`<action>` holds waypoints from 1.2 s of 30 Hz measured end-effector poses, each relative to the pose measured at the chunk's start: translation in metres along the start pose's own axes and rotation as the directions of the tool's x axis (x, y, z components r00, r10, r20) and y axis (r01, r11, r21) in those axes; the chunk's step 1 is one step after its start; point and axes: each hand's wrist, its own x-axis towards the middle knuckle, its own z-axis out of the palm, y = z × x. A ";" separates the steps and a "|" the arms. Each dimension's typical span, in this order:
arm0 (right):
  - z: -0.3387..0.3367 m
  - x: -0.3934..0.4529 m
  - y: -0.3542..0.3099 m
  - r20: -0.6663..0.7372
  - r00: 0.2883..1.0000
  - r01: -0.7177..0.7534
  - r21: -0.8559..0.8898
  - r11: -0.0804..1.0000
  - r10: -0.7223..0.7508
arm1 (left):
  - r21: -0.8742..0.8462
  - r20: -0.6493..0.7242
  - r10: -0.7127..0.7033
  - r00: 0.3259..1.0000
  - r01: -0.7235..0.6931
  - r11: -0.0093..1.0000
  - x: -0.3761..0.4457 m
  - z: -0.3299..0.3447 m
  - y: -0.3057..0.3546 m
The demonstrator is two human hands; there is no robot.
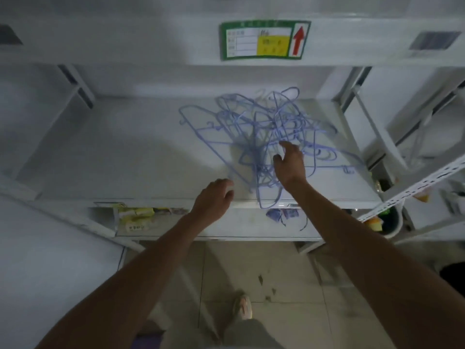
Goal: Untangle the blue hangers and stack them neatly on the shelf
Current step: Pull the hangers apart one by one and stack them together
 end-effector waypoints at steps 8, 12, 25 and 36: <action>0.028 0.054 -0.006 -0.018 0.981 -0.192 0.047 0.980 0.193 | -0.703 0.162 -0.247 0.956 0.287 0.651 0.131 -0.013 0.006; 0.048 0.052 -0.023 -0.140 0.956 -0.239 0.132 0.962 0.257 | -0.765 0.427 -0.349 0.834 0.539 0.352 0.182 -0.017 0.013; 0.101 0.040 -0.057 -0.262 0.930 -0.126 0.432 0.893 0.258 | -0.722 0.261 -0.441 0.859 0.477 0.501 0.176 -0.044 -0.068; 0.122 0.012 -0.078 -0.082 0.996 0.002 0.498 0.867 0.045 | -0.823 0.129 -0.317 0.940 0.280 0.494 0.119 -0.111 -0.101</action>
